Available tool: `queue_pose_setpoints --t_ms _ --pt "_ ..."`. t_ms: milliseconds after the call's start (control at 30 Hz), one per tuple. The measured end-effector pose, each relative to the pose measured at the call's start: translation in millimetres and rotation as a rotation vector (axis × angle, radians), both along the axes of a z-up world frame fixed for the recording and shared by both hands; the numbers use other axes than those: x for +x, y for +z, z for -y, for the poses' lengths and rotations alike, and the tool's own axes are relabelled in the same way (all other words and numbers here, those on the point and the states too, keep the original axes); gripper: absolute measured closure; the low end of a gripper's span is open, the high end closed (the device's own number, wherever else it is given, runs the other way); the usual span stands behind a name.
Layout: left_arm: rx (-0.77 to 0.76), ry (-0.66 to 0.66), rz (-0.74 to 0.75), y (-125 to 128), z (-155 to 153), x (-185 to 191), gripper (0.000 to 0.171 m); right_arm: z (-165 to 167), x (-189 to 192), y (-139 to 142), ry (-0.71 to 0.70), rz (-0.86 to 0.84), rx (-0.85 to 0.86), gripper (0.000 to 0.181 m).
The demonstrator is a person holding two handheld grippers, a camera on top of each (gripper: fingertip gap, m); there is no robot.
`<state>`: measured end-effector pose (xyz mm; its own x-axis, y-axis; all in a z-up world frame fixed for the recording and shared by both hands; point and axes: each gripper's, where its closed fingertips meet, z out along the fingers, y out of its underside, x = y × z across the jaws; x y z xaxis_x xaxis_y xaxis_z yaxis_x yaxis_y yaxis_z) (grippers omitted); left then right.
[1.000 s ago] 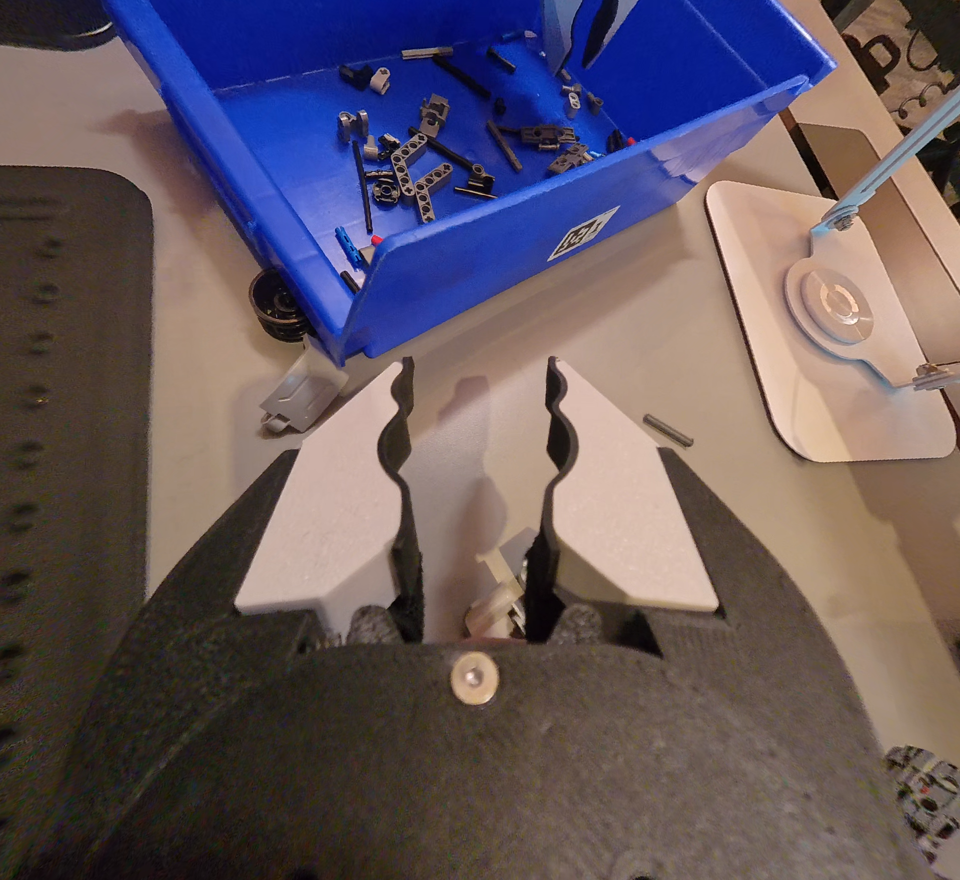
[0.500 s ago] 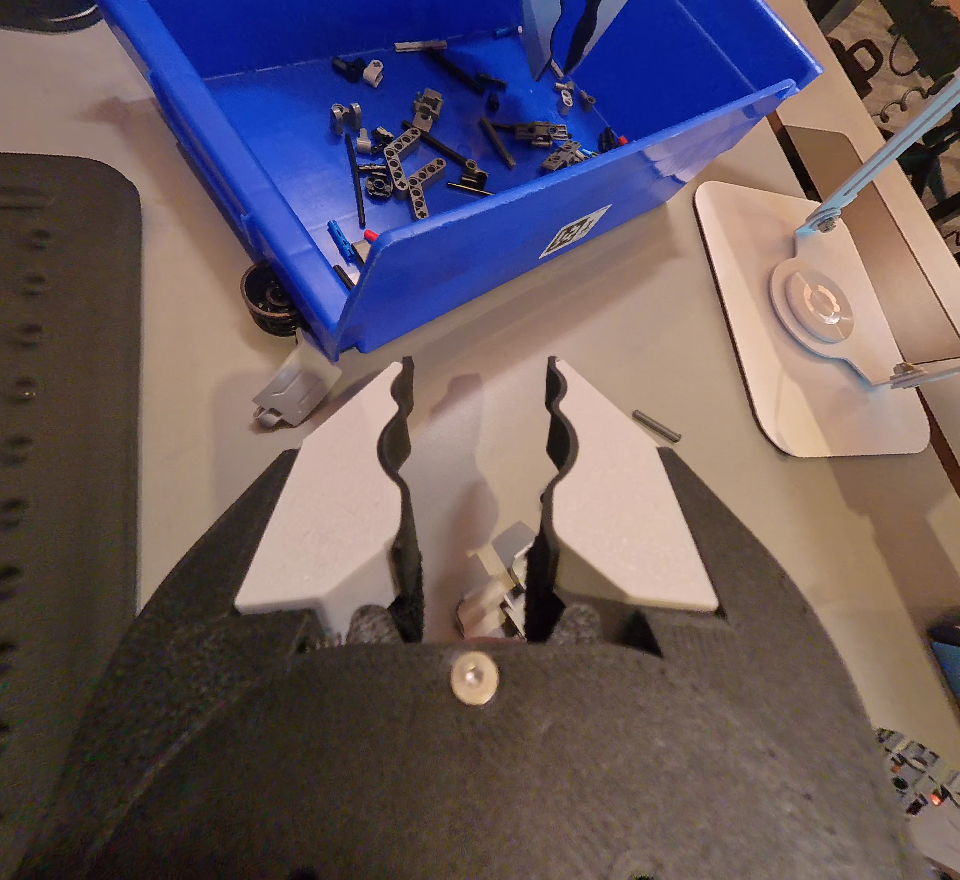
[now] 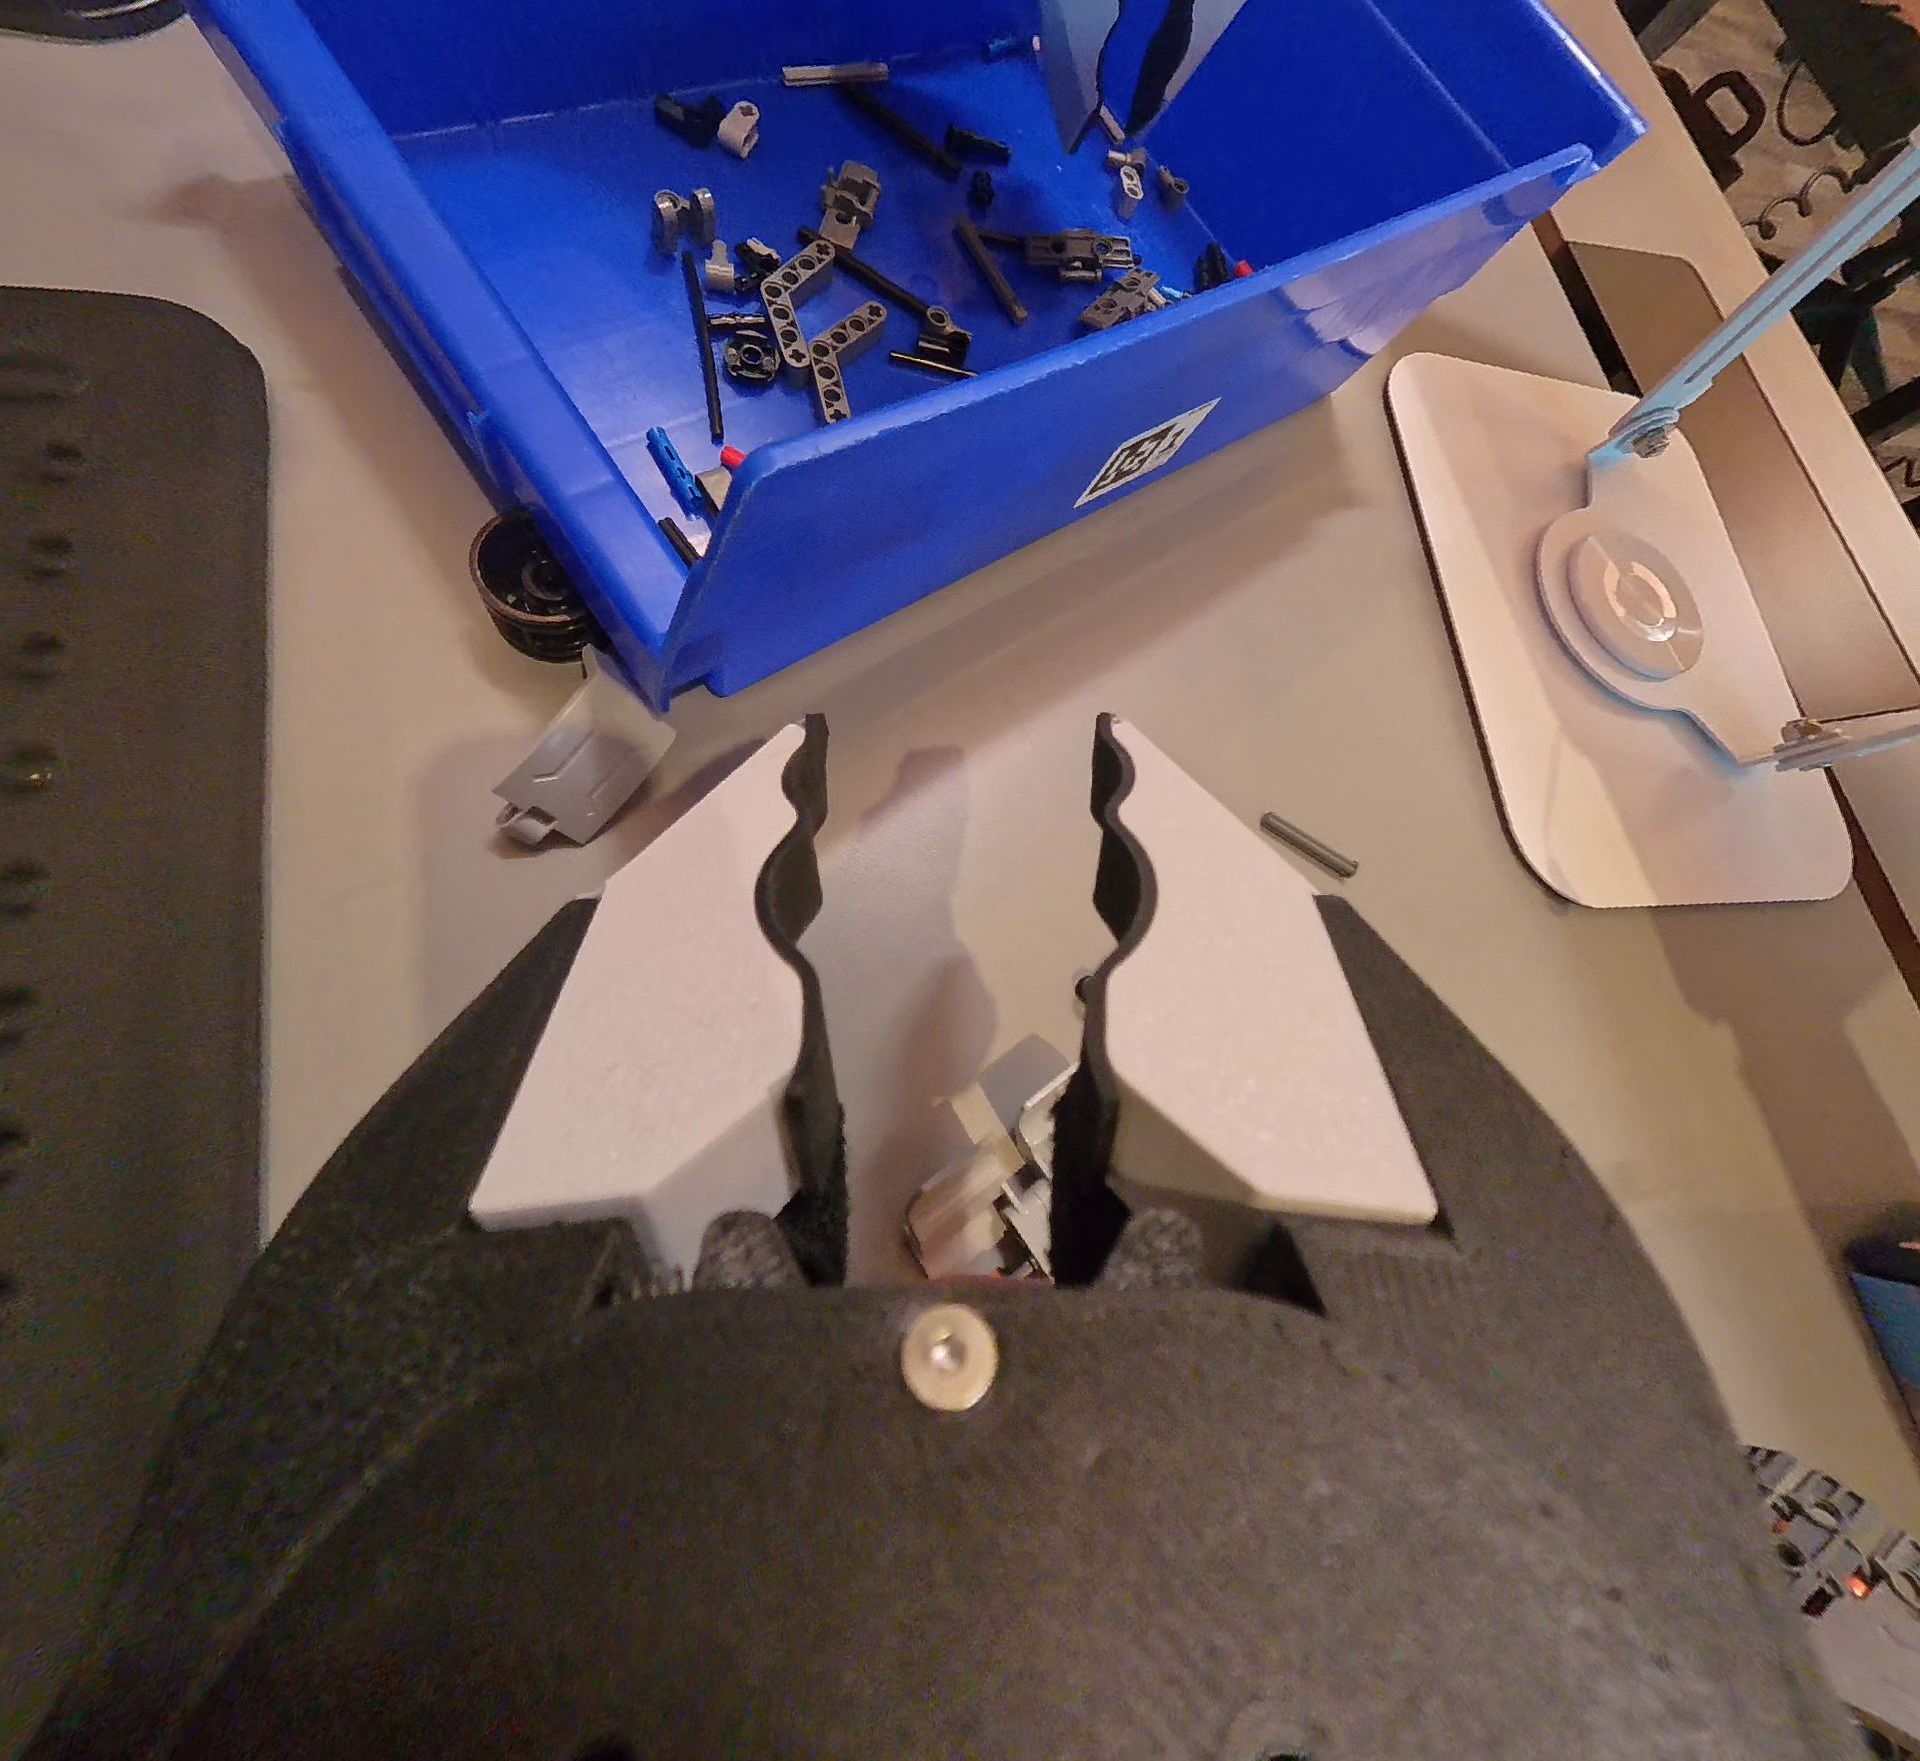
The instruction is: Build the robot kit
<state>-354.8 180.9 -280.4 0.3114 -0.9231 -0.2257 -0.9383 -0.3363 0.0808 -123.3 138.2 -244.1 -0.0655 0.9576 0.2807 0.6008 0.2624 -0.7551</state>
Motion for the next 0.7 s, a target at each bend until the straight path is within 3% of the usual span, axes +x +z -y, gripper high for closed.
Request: queue_pose_setpoints --t_ms 700 --pt "-0.001 -0.003 -0.002 -0.2 0.5 0.5 0.154 -2.0 1.0 -3.7 -0.002 0.014 0.002 0.132"
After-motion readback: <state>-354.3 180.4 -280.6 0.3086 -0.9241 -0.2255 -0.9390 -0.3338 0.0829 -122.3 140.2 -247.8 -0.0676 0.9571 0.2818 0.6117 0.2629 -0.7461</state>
